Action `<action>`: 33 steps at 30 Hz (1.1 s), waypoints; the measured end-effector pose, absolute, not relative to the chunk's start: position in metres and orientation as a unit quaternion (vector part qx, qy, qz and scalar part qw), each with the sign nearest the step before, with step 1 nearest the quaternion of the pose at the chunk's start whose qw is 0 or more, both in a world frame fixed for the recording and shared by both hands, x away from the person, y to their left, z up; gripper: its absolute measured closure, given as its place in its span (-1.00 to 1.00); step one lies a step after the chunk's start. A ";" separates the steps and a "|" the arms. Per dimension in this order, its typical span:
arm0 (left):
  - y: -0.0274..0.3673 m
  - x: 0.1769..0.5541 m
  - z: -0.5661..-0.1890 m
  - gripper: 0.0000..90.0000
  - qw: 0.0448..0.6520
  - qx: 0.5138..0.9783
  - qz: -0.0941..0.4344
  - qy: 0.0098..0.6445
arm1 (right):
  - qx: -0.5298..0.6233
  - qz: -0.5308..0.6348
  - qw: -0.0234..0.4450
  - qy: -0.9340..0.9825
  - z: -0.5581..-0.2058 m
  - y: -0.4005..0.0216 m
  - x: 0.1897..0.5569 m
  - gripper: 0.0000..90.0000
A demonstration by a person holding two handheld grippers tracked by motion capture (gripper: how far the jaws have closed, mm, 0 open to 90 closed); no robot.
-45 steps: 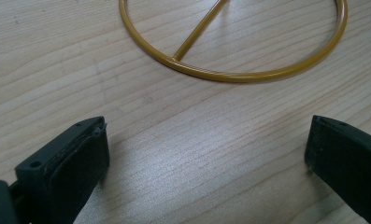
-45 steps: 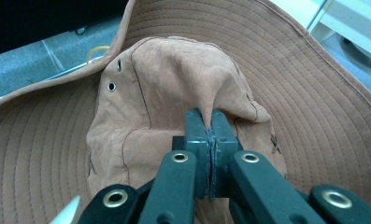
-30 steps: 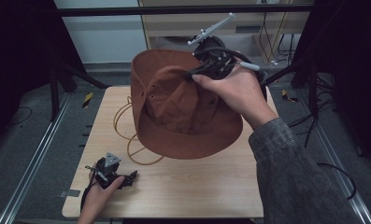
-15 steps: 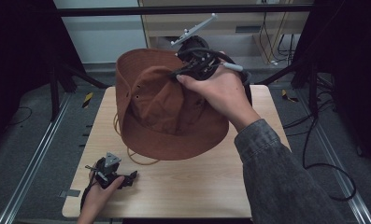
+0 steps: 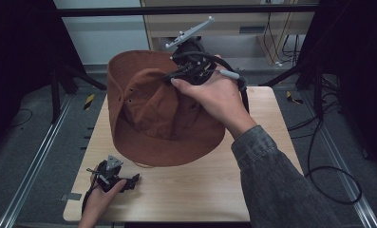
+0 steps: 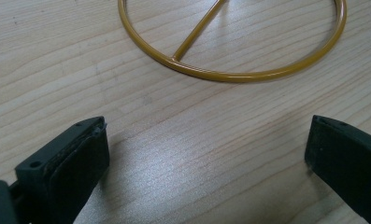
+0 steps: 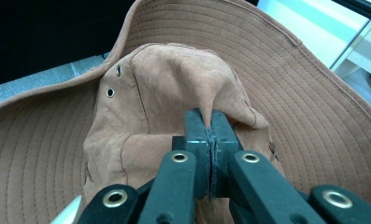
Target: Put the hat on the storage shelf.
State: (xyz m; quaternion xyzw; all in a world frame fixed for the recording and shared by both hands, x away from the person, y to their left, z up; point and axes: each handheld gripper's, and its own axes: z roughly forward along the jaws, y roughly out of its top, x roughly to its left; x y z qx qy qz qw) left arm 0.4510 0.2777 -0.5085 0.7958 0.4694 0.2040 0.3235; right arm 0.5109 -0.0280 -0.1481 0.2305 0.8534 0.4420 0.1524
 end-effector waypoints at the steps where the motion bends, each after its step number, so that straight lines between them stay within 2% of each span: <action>1: 0.278 0.451 -0.509 -1.00 0.324 0.796 0.204 0.469 | 0.230 0.445 0.152 0.852 -0.149 -0.025 0.511 0.98; 33: 0.277 0.451 -0.508 -1.00 0.323 0.797 0.204 0.469 | 0.221 0.452 0.143 0.852 -0.157 0.000 0.516 0.98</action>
